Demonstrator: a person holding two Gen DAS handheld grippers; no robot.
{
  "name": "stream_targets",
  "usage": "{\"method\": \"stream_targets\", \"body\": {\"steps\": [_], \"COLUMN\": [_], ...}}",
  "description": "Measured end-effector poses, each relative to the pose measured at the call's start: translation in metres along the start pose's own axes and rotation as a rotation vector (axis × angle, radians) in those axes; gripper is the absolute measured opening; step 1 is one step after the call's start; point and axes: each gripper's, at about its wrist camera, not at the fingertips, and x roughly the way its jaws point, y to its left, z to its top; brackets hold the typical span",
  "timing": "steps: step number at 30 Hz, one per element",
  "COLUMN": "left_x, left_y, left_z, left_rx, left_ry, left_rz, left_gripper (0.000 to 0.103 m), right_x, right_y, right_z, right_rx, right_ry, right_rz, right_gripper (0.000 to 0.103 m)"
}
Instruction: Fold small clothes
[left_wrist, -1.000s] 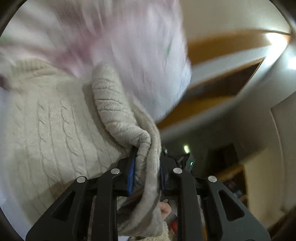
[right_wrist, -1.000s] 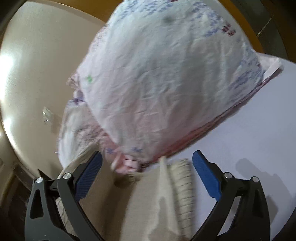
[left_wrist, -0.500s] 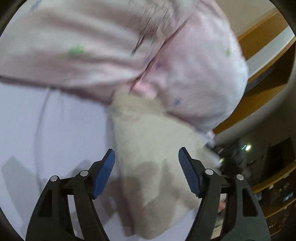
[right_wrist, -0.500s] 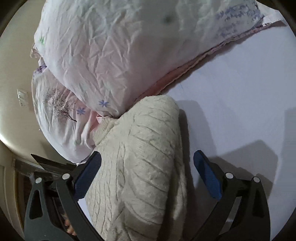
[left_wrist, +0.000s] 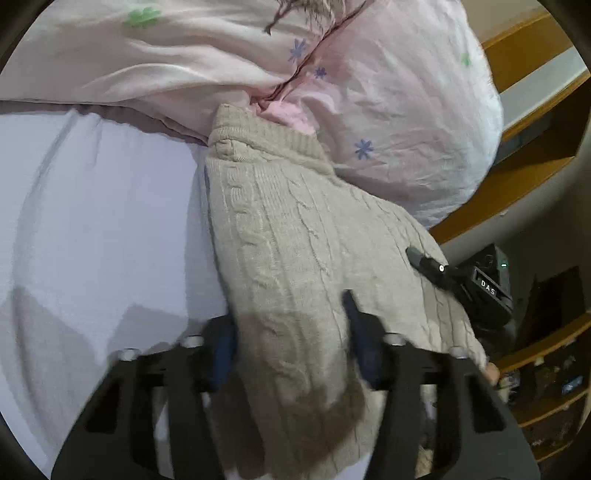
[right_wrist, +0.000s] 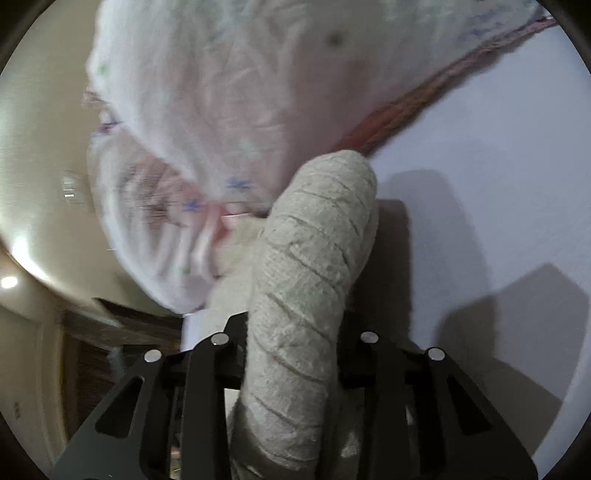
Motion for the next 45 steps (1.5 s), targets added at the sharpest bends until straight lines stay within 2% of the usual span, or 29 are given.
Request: {"method": "stream_targets", "body": {"steps": [2, 3, 4, 6, 8, 9, 11, 12, 13, 14, 17, 19, 20, 21, 23, 24, 25, 26, 27, 28, 29, 30, 31, 33, 35, 38, 41, 45], "left_x": [-0.023, -0.038, -0.059, -0.078, -0.088, -0.093, -0.097, -0.096, -0.091, -0.088, -0.076, -0.072, -0.073, -0.076, -0.087, -0.097, -0.104, -0.115, -0.123, -0.13, -0.137, -0.141, -0.142, -0.138, -0.129, -0.109, -0.092, -0.081], "left_y": [0.004, 0.006, 0.007, 0.017, 0.034, 0.042, 0.047, 0.046, 0.044, 0.043, 0.04, 0.036, 0.034, 0.032, 0.03, 0.029, 0.027, 0.026, 0.025, 0.023, 0.022, 0.021, 0.021, 0.021, 0.02, 0.016, 0.014, 0.012], "left_z": [0.001, 0.0, -0.001, 0.001, 0.004, 0.003, 0.002, 0.001, 0.0, -0.001, -0.008, -0.011, -0.013, -0.014, -0.018, -0.022, -0.025, -0.032, -0.038, -0.045, -0.055, -0.065, -0.075, -0.09, -0.104, -0.118, -0.121, -0.12], "left_rx": [0.017, 0.049, 0.107, 0.149, 0.11, 0.084, 0.067, 0.069, 0.073, 0.079, 0.095, 0.115, 0.129, 0.136, 0.139, 0.148, 0.159, 0.179, 0.193, 0.204, 0.212, 0.215, 0.213, 0.198, 0.191, 0.226, 0.245, 0.271], "left_ry": [-0.008, -0.034, -0.078, -0.119, -0.142, -0.155, -0.168, -0.167, -0.164, -0.154, -0.121, -0.129, -0.134, -0.14, -0.154, -0.168, -0.179, -0.194, -0.204, -0.213, -0.221, -0.223, -0.214, -0.181, -0.134, -0.086, -0.053, -0.058], "left_rz": [-0.034, -0.016, 0.033, 0.133, 0.208, 0.216, 0.205, 0.203, 0.205, 0.207, 0.196, 0.219, 0.235, 0.246, 0.251, 0.257, 0.269, 0.295, 0.322, 0.348, 0.382, 0.413, 0.441, 0.481, 0.52, 0.571, 0.594, 0.654], "left_gripper": [0.041, 0.041, 0.041, 0.044, 0.044, 0.044, 0.044, 0.047, 0.049, 0.049, 0.05, 0.05, 0.05, 0.05, 0.049, 0.049, 0.054, 0.06, 0.077, 0.092, 0.097, 0.102, 0.102, 0.102, 0.102, 0.102, 0.102, 0.102], "right_x": [0.009, 0.016, 0.027, 0.051, 0.055, 0.051, 0.041, 0.039, 0.04, 0.04, 0.032, 0.032, 0.031, 0.026, 0.001, -0.011, -0.026, -0.035, -0.041, -0.047, -0.052, -0.055, -0.057, -0.042, -0.029, -0.011, 0.019, 0.043], "right_y": [0.015, 0.023, 0.031, 0.046, 0.048, 0.046, 0.043, 0.044, 0.05, 0.053, 0.04, 0.031, 0.029, 0.031, 0.049, 0.06, 0.075, 0.084, 0.094, 0.102, 0.112, 0.117, 0.122, 0.133, 0.129, 0.113, 0.107, 0.108], "right_z": [-0.006, -0.008, -0.011, -0.016, -0.018, -0.017, -0.016, -0.017, -0.018, -0.017, 0.002, 0.006, 0.005, 0.004, -0.004, -0.01, -0.019, -0.029, -0.04, -0.052, -0.07, -0.083, -0.103, -0.125, -0.152, -0.172, -0.186, -0.195], "right_rx": [-0.038, -0.061, -0.089, -0.165, -0.195, -0.19, -0.172, -0.185, -0.242, -0.285, -0.232, -0.221, -0.222, -0.219, -0.246, -0.274, -0.313, -0.338, -0.363, -0.388, -0.426, -0.453, -0.49, -0.504, -0.506, -0.53, -0.537, -0.594], "right_ry": [0.04, 0.067, 0.097, 0.15, 0.134, 0.118, 0.095, 0.089, 0.059, 0.025, -0.104, -0.113, -0.111, -0.125, -0.227, -0.267, -0.29, -0.292, -0.285, -0.272, -0.257, -0.246, -0.235, -0.229, -0.22, -0.128, -0.068, -0.065], "right_rz": [0.098, 0.121, 0.124, -0.015, -0.149, -0.151, -0.097, -0.092, -0.144, -0.202, -0.31, -0.368, -0.377, -0.391, -0.418, -0.395, -0.338, -0.299, -0.262, -0.226, -0.189, -0.175, -0.202, -0.337, -0.531, -0.607, -0.722, -0.814], "right_gripper": [0.03, 0.03, 0.03, 0.042, 0.054, 0.061, 0.066, 0.062, 0.049, 0.018, 0.01, 0.01, 0.014, 0.025, 0.03, 0.032, 0.036, 0.05, 0.072, 0.085, 0.101, 0.101, 0.101, 0.101, 0.101, 0.101, 0.101, 0.101]}}
